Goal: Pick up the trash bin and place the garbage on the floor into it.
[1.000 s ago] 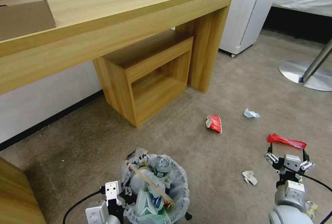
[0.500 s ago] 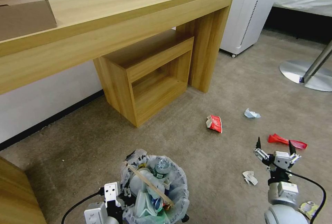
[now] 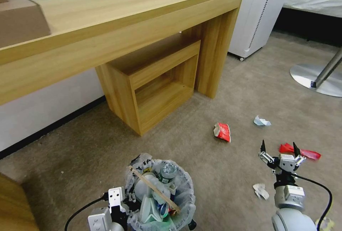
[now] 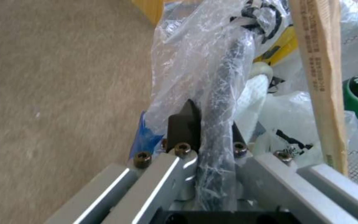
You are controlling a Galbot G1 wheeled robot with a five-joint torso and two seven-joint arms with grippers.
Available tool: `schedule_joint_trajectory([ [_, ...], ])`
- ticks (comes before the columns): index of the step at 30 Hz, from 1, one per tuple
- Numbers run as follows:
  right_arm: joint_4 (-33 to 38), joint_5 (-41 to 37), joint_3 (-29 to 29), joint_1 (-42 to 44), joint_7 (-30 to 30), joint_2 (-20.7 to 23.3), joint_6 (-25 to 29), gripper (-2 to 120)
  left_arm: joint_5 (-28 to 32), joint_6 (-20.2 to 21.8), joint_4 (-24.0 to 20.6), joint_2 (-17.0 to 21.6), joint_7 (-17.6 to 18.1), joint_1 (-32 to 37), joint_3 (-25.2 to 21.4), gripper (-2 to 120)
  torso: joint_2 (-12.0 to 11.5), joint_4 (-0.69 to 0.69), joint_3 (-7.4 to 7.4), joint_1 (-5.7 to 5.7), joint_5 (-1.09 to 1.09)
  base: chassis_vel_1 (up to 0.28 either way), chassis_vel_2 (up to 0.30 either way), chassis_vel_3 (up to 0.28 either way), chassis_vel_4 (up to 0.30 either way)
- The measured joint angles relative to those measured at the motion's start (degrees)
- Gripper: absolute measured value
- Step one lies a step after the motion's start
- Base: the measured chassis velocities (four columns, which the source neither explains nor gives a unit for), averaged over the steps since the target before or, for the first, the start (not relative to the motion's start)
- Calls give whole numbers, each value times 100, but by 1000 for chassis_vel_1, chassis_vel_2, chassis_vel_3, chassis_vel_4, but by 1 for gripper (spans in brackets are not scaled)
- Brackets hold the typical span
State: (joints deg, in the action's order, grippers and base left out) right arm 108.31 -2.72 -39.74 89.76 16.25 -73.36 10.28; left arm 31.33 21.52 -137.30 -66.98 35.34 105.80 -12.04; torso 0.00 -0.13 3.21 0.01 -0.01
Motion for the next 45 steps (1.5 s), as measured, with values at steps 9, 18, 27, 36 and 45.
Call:
schedule_joint_trajectory([
  [9, -159, 95, 30, -121, -6, 2, 90, 100, -75, 7, 61, -58, 0, -3, 23, 0, -1, 1, 1, 0, 1, -120, 139, 124, -123],
  [18, -188, 125, 94, -194, 11, 40, 99, 100, -120, 17, 61, -70, -3, 13, 6, 0, -1, 1, -1, 0, 1, 5, -13, -7, 8],
  [27, -216, 124, 101, -200, -3, 74, 136, 100, -143, 17, 61, -76, -11, 27, 1, 0, -1, 0, -1, 0, 1, 0, 0, 0, 0],
  [36, -206, 122, 111, -196, -20, 73, 171, 100, -168, 5, 47, -76, -26, 61, 15, 0, 0, 0, 0, -1, 1, 0, 0, 0, 0],
  [45, -111, 27, 212, -164, -13, 9, 131, 100, -50, 1, -2, -35, -20, 72, -11, 0, 0, 0, 0, -1, 1, 0, 0, 0, 0],
])
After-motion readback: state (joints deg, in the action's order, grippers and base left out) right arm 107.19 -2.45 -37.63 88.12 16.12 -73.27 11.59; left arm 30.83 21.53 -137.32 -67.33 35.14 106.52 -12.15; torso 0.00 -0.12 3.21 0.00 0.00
